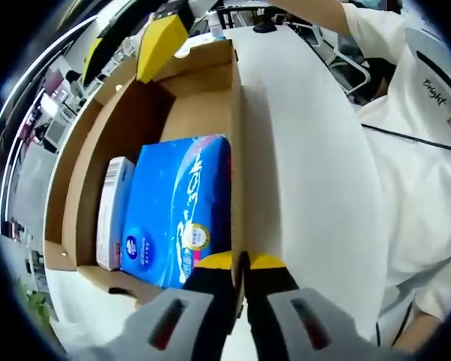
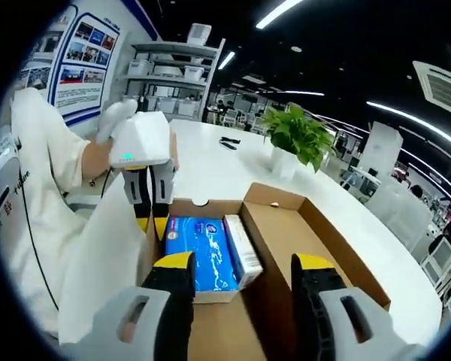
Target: Operate the shoe box by opening the lid, removing the specified soft item, and placing it in the target area until the item is outside and the box remains undamaged.
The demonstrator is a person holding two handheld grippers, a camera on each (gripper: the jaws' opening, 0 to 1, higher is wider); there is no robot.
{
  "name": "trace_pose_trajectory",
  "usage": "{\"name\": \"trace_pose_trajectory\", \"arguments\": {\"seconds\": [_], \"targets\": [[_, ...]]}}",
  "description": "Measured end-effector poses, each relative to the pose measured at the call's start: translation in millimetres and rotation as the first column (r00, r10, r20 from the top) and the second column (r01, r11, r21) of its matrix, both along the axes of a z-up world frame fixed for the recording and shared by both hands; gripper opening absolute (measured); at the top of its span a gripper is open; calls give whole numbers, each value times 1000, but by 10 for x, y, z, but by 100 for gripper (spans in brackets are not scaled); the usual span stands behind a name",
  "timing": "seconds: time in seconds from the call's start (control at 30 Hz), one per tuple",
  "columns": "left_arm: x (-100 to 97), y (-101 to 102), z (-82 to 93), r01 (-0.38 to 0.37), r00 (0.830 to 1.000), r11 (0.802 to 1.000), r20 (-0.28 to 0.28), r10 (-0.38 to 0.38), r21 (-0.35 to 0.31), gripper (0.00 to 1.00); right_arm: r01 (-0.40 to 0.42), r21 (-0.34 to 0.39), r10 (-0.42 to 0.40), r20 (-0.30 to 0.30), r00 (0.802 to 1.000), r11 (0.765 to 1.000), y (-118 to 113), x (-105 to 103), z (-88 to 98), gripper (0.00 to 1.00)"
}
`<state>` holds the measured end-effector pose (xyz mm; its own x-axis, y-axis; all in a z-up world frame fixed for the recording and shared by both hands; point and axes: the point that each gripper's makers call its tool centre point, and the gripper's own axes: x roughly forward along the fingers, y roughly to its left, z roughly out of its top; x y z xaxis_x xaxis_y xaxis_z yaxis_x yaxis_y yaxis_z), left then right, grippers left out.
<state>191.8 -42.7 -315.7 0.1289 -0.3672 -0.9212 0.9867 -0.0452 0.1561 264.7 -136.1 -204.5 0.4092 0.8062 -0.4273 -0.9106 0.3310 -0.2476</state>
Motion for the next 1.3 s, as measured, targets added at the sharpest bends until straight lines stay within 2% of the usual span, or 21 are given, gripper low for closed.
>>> {"name": "trace_pose_trajectory", "arguments": {"seconds": [0.07, 0.2, 0.33, 0.37, 0.47, 0.6, 0.77, 1.0, 1.1, 1.17, 1.27, 1.3], "targets": [[5, 1, 2, -2, 1000, 1000, 0, 2, -3, 3, -25, 11, 26, -12, 1000, 1000, 54, -33, -9, 52], [7, 3, 1, -2, 1000, 1000, -1, 2, -1, 3, -65, -20, 65, -19, 998, 998, 141, -53, -78, 52], [7, 2, 2, -1, 1000, 1000, 1, 1, -4, 3, -105, 2, 105, -79, 991, 994, 222, -98, -123, 51], [4, 2, 1, 0, 1000, 1000, 3, 0, -5, 3, -105, -34, 102, -82, 991, 994, 217, -76, -204, 51], [0, 1, 1, 0, 1000, 1000, 2, 0, -5, 3, -111, -63, 104, -100, 990, 992, 248, -63, -327, 50], [-2, -1, 2, 6, 1000, 1000, 5, -6, -10, 3, -148, -63, 139, -137, 981, 987, 329, -121, -433, 50], [-1, -4, 2, 2, 1000, 1000, 0, -2, -8, 3, -165, -55, 156, -145, 977, 985, 428, -150, -433, 51], [0, -4, 2, 2, 1000, 1000, 2, -2, -10, 3, -204, -127, 185, -149, 971, 971, 510, -213, -600, 54], [1, -4, 3, 2, 1000, 1000, 1, -2, -10, 3, -188, -100, 172, -153, 973, 977, 543, -188, -571, 55], [2, -3, 3, 2, 1000, 1000, 2, -2, -11, 3, -206, -80, 190, -172, 967, 975, 577, -203, -560, 55], [1, -2, 3, 3, 1000, 1000, 3, -2, -12, 3, -215, -101, 193, -197, 961, 971, 584, -203, -644, 55], [2, -2, 3, 2, 1000, 1000, 3, -2, -13, 3, -235, -110, 206, -226, 952, 966, 583, -250, -694, 55]]}}
